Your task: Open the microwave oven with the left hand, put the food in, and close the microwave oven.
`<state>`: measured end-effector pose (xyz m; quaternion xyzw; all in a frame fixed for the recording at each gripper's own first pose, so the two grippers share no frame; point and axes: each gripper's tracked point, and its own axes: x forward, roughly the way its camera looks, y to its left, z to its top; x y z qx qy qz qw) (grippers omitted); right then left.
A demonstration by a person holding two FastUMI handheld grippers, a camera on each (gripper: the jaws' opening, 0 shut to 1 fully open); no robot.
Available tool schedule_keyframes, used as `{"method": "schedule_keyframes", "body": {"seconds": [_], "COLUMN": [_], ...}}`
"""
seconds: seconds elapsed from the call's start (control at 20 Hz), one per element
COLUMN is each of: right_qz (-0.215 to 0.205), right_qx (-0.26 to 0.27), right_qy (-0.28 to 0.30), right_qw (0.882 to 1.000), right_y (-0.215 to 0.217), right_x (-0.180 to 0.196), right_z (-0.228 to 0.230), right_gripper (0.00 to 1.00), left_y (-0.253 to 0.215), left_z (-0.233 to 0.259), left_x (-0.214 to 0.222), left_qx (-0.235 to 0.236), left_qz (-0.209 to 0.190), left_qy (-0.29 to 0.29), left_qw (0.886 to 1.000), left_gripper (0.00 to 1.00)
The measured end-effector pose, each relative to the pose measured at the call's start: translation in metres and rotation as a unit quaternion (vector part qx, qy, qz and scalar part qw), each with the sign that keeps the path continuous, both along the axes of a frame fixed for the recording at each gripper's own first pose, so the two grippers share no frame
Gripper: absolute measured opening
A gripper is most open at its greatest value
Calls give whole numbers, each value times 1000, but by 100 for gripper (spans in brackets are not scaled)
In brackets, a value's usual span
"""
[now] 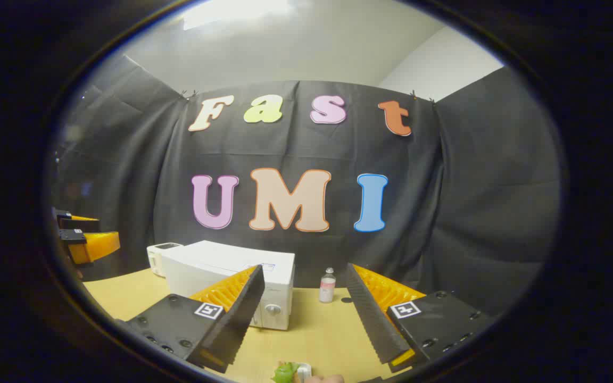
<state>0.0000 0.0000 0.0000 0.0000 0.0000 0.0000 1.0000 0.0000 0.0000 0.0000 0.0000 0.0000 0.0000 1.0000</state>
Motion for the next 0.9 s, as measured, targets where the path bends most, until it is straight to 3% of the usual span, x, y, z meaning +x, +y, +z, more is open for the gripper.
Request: {"method": "schedule_keyframes", "body": {"seconds": [0.9], "right_qz": [3], "right_qx": [-2], "right_qy": [5], "right_qw": [1000], "right_y": [-1], "right_x": [16], "right_z": [-6], "right_gripper": [96], "left_y": [-11], "left_z": [-11], "left_x": [15], "left_qx": [5], "left_qz": [-7], "left_qy": [17], "left_qw": [1000], "left_gripper": [97]}}
